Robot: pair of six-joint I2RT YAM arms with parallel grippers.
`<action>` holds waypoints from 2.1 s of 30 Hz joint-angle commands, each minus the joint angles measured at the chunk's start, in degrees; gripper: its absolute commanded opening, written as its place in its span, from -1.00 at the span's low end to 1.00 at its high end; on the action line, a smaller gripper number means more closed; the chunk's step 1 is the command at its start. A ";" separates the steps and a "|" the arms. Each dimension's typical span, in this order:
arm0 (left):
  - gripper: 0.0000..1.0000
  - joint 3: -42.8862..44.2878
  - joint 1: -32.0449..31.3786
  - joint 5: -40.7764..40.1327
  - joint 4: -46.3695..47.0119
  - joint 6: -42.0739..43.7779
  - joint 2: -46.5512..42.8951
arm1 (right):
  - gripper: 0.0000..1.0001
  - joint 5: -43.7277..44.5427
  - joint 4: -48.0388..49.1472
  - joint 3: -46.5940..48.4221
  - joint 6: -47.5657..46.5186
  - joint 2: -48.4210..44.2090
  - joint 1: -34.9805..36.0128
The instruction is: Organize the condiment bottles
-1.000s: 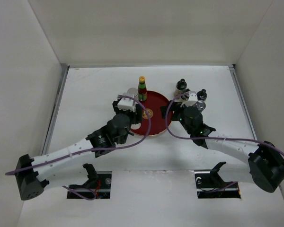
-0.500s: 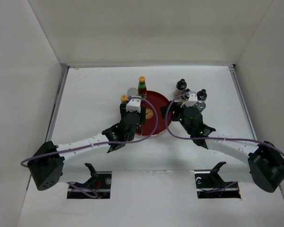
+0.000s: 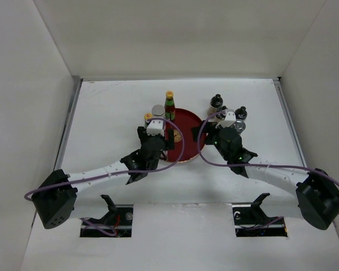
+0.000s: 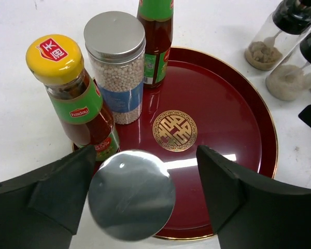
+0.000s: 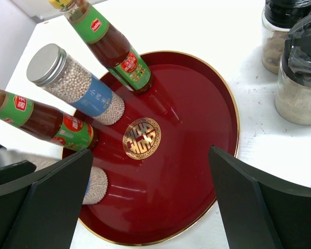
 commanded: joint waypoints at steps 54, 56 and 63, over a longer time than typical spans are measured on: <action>-0.13 -23.95 29.63 8.25 9.62 -23.29 -23.03 | 0.82 7.69 -27.85 35.63 -12.87 27.36 -18.42; -0.12 -24.30 30.25 7.90 9.53 -23.38 -24.18 | 0.79 7.43 -27.76 35.80 -12.69 27.98 -18.33; -0.10 -24.39 30.51 8.24 9.53 -23.38 -23.75 | 0.36 7.68 -27.59 36.68 -12.78 28.69 -18.15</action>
